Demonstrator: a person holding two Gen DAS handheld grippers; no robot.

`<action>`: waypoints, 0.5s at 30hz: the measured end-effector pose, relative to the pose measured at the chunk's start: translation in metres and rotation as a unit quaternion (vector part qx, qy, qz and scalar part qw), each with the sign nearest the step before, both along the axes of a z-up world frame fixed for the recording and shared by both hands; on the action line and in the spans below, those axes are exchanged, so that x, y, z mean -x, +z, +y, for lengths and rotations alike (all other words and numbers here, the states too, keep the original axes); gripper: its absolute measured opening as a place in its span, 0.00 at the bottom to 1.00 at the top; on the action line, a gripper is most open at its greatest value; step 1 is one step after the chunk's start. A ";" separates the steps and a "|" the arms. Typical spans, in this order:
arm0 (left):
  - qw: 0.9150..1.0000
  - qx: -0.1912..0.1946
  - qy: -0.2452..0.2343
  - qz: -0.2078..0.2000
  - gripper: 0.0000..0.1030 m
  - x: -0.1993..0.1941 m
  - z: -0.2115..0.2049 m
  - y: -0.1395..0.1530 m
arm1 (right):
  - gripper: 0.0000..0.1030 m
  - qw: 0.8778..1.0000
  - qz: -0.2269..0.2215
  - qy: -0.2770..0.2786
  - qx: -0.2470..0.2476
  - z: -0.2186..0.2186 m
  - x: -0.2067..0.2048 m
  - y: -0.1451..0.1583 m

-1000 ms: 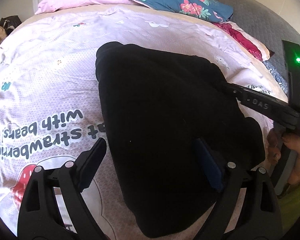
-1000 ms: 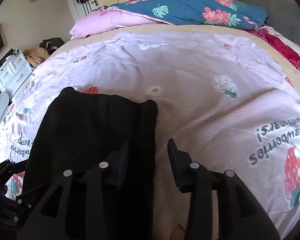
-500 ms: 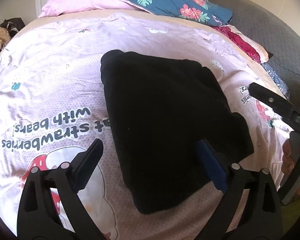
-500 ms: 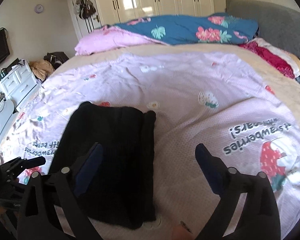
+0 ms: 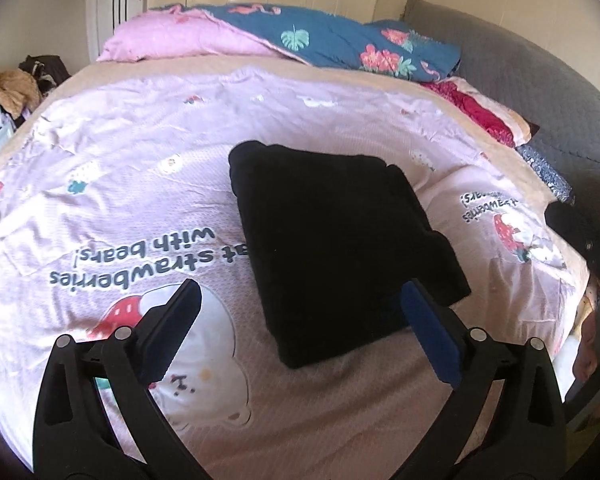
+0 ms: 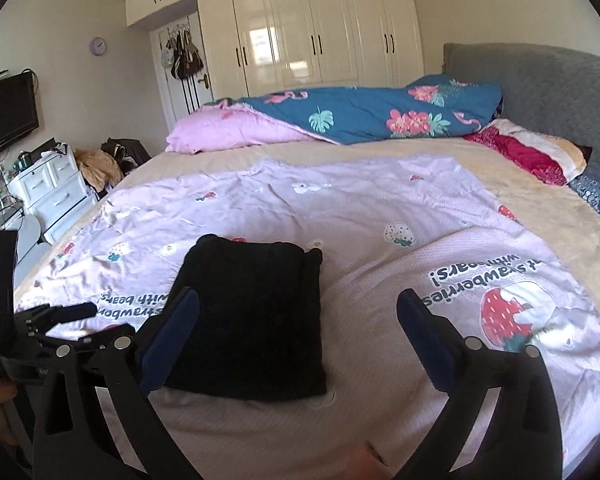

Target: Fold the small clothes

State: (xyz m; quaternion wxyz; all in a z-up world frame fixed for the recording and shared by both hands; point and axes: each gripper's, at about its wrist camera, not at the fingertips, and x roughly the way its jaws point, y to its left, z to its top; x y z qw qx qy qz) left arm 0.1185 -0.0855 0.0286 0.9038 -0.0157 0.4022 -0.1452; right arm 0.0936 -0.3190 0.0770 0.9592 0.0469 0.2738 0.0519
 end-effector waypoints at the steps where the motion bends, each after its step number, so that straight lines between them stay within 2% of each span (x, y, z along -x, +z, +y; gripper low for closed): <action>1: 1.000 0.000 0.000 -0.007 0.91 0.006 0.003 0.003 | 0.96 1.000 -0.005 -0.002 0.005 0.003 0.009 0.000; 8: 0.999 0.001 0.001 -0.037 0.91 0.045 0.017 0.008 | 0.96 0.999 -0.026 -0.012 0.037 0.020 0.054 -0.006; 15: 0.999 0.005 -0.001 -0.041 0.91 0.074 0.028 -0.010 | 0.96 0.998 -0.028 -0.029 0.037 0.029 0.089 -0.035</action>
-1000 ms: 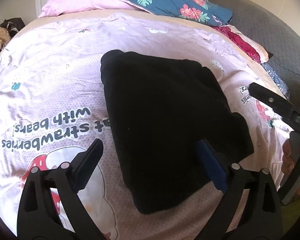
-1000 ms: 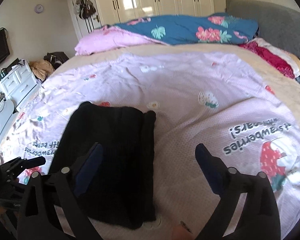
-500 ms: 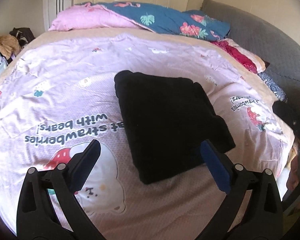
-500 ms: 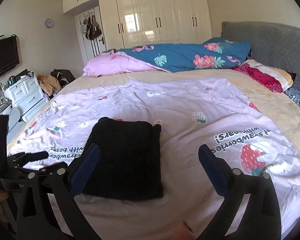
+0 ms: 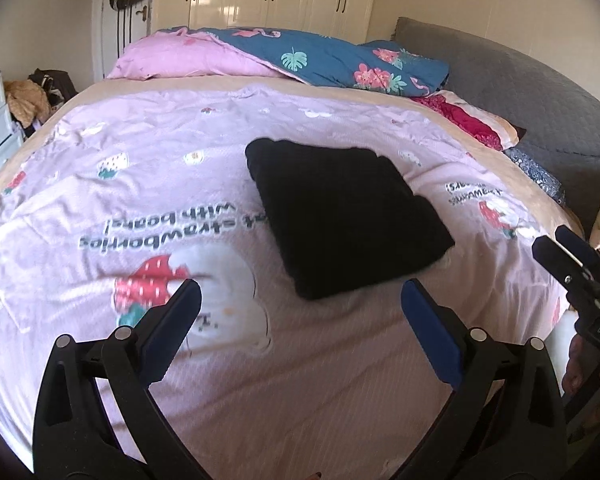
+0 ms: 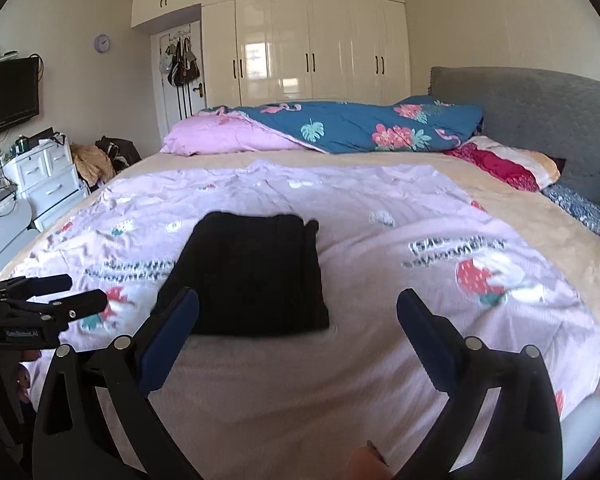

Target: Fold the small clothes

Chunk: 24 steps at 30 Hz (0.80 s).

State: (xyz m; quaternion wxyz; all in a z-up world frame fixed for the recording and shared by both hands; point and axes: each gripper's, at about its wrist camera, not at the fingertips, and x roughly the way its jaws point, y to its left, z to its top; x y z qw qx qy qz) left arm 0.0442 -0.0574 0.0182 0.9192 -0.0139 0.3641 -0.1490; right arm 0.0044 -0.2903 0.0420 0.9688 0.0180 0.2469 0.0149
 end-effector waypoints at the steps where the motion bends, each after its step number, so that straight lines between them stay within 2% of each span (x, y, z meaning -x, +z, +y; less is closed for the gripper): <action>1: 1.000 0.000 0.001 0.001 0.91 0.003 0.001 -0.003 | 0.96 1.000 0.002 -0.001 0.001 0.000 0.003 -0.004; 12: 1.000 -0.001 0.009 0.012 0.91 0.022 0.009 -0.034 | 0.96 1.000 0.015 -0.018 -0.012 0.004 0.024 -0.038; 17: 1.000 0.001 0.015 0.016 0.91 0.021 0.012 -0.038 | 0.96 0.999 0.027 -0.018 0.004 0.010 0.026 -0.053; 24: 1.000 -0.002 0.022 0.017 0.91 0.021 0.013 -0.038 | 0.96 0.999 0.035 -0.020 0.003 0.010 0.025 -0.056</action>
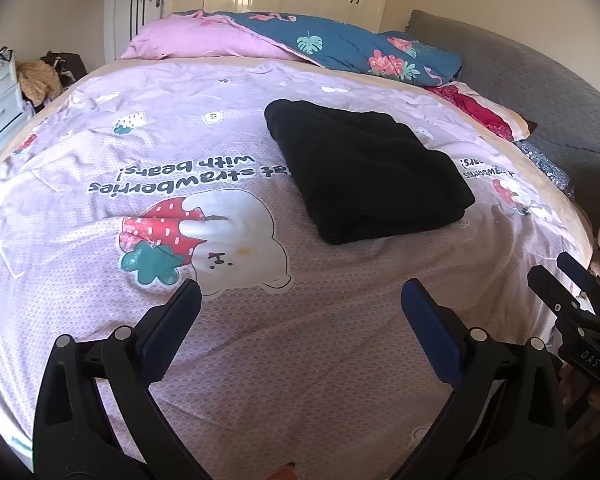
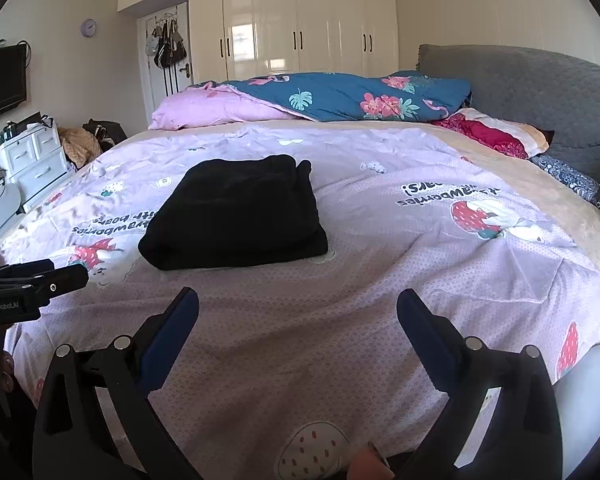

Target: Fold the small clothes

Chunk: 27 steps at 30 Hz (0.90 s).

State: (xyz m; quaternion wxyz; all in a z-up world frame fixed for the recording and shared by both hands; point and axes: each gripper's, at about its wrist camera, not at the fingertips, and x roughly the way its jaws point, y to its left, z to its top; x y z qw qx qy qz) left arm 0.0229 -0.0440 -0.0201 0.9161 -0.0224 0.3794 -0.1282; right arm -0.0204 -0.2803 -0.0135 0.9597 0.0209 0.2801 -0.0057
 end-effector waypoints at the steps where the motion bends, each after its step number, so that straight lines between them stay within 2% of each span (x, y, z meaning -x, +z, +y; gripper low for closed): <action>1: 1.000 -0.001 0.001 -0.001 0.91 0.000 0.000 0.000 | 0.96 1.000 0.002 0.001 0.000 0.000 0.000 0.000; 27: 1.000 -0.017 0.011 0.005 0.91 -0.001 0.001 -0.002 | 0.96 1.000 0.016 -0.010 -0.003 -0.005 -0.002 -0.005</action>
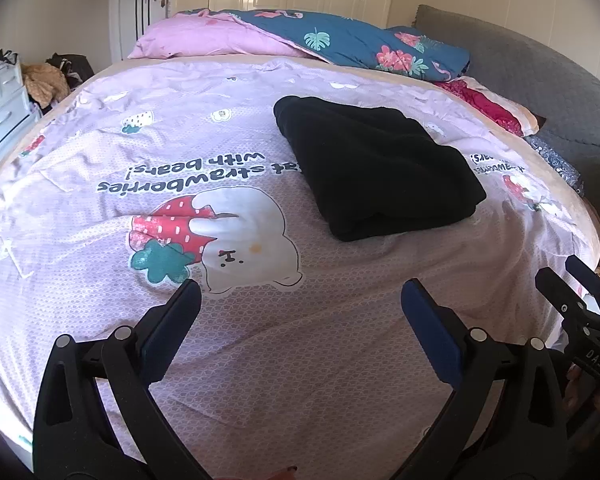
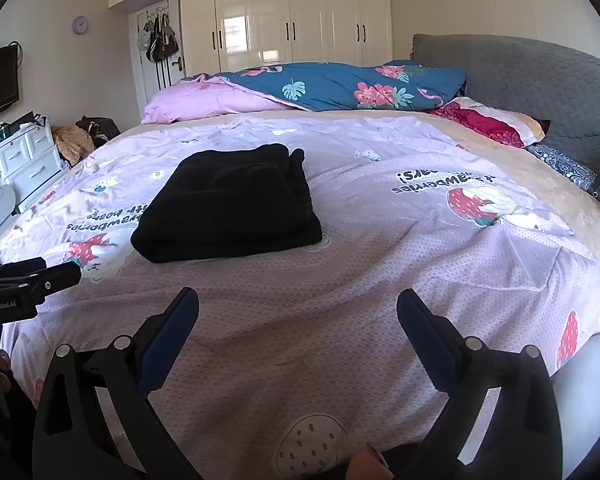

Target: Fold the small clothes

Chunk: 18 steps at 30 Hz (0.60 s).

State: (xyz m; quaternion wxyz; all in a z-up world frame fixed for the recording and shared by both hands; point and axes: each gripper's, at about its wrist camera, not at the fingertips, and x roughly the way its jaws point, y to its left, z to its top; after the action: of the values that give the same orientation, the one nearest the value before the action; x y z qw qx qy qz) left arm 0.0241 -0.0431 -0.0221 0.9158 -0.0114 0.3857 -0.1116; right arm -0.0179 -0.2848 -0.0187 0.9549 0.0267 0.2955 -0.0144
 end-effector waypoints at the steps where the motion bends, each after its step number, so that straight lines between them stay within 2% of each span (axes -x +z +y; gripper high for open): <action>1: 1.000 -0.001 0.000 0.000 0.91 0.000 0.000 0.000 | 0.96 1.000 0.000 0.000 0.000 0.000 0.000 0.000; 18: 1.000 -0.005 0.006 0.006 0.91 -0.002 0.001 -0.002 | 0.96 1.000 0.001 0.001 0.004 0.000 0.000 0.001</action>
State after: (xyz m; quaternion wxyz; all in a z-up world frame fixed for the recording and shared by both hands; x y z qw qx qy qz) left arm 0.0260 -0.0418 -0.0239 0.9140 -0.0100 0.3919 -0.1044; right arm -0.0178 -0.2847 -0.0180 0.9546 0.0230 0.2966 -0.0145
